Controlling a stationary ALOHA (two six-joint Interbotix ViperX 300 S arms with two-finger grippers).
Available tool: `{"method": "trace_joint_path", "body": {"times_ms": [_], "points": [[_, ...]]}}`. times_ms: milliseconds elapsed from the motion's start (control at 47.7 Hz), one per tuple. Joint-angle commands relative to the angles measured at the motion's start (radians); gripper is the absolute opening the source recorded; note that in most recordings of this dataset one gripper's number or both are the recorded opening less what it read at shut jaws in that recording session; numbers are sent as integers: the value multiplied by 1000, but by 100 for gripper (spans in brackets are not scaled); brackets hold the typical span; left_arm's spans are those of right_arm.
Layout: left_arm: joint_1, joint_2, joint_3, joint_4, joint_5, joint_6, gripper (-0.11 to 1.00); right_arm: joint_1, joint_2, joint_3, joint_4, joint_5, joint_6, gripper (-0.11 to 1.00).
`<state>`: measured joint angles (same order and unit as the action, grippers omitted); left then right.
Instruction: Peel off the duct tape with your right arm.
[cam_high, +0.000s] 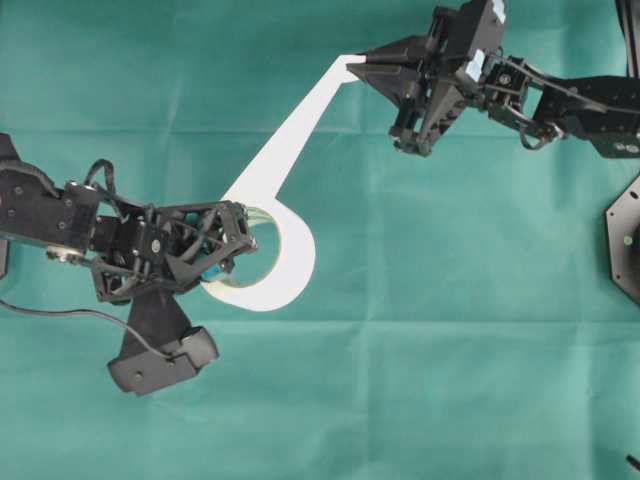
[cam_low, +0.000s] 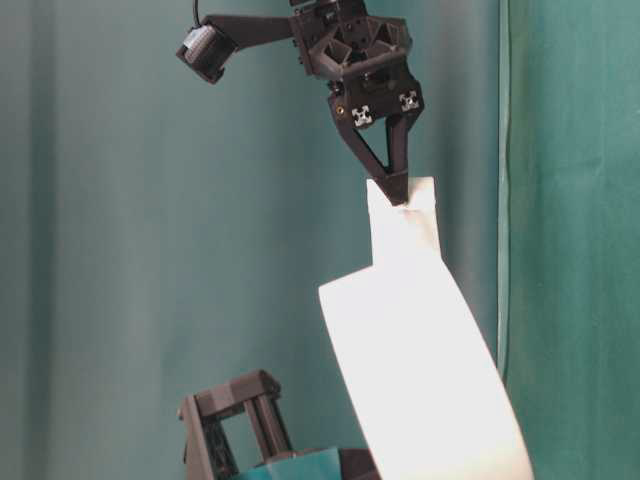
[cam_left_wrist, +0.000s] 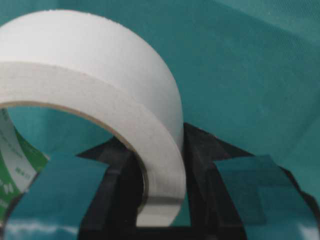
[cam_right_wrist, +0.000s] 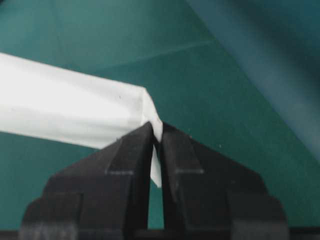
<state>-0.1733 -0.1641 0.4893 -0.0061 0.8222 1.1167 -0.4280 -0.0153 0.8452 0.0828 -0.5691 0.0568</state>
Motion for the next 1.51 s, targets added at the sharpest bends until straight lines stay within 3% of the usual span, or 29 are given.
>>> {"method": "trace_joint_path", "body": {"times_ms": [0, 608, 985, 1488], "points": [[-77, -43, -3, -15, -3, 2, 20, -112, -2, -17, 20, -6, 3, -9], [-106, -67, 0, -15, -52, 9, 20, -218, 66, -80, 20, -6, 5, -9], [-115, -71, 5, -15, -71, 6, 20, -219, 163, -189, 12, 0, 15, -10], [-104, -66, -2, -15, -129, -9, 20, -212, 156, -186, 8, 2, 17, -10]]}}
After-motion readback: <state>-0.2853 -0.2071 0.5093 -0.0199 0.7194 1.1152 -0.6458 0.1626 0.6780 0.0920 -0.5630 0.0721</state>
